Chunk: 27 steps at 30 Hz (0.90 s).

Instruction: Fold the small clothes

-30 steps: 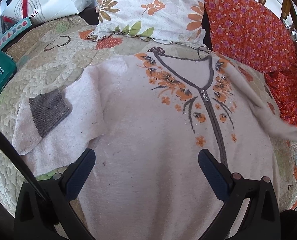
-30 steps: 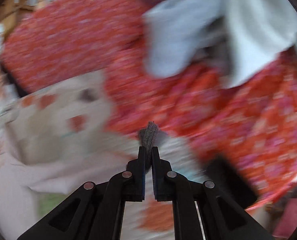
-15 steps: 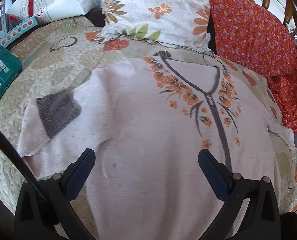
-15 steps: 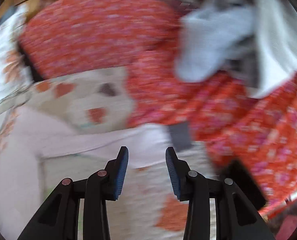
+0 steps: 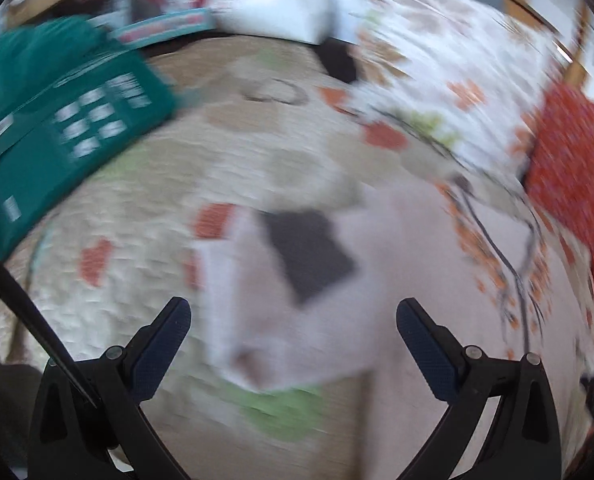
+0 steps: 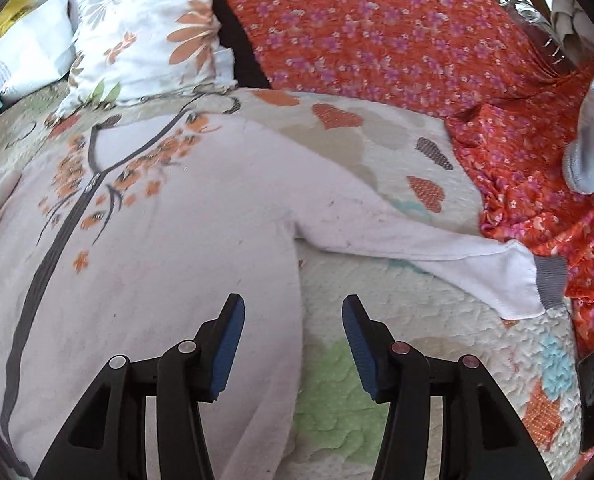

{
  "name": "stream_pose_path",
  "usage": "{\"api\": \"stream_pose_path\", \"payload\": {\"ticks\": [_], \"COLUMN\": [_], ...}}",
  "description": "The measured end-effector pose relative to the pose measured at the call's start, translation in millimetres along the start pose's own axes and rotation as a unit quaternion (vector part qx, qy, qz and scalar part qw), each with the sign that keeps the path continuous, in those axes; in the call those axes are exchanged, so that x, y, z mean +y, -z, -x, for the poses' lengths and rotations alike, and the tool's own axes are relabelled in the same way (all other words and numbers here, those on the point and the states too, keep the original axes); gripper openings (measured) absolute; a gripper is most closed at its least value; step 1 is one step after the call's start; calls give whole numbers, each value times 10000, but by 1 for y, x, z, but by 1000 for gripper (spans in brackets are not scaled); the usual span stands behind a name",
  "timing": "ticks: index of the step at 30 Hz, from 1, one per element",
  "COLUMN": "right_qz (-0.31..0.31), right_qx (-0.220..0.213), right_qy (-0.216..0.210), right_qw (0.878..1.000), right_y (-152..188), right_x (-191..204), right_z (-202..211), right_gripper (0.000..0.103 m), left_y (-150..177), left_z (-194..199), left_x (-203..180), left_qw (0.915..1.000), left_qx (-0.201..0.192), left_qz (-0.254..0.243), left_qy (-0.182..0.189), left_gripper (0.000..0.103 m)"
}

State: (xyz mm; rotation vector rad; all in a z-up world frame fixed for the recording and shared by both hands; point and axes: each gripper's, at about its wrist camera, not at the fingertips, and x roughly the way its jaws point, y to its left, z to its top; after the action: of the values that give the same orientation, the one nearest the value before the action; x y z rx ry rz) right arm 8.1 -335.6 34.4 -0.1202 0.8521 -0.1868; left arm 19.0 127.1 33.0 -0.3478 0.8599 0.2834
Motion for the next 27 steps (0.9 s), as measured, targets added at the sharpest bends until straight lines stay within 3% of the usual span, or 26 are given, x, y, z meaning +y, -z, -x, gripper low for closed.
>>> {"api": "stream_pose_path", "payload": {"ticks": [6, 9, 20, 27], "right_qz": [-300, -426, -444, -299], "right_qx": [13, 46, 36, 104], "right_qy": [-229, -260, -279, -296], "right_qw": [9993, 9987, 9986, 9991], "right_y": [5, 8, 12, 13], "right_x": [-15, -20, -13, -4], "right_z": [-3, -6, -10, -17], "right_gripper": [60, 60, 63, 64], "left_y": [-6, -5, 5, 7], "left_z": [-15, -28, -31, -36], "left_x": [40, 31, -2, -3], "left_qw": [9974, 9975, 9979, 9974], "left_qx": [132, 297, 189, 252], "left_qz": [674, 566, -163, -236], "left_qy": [-237, -305, -604, -632], "left_gripper": [102, 102, 102, 102]}}
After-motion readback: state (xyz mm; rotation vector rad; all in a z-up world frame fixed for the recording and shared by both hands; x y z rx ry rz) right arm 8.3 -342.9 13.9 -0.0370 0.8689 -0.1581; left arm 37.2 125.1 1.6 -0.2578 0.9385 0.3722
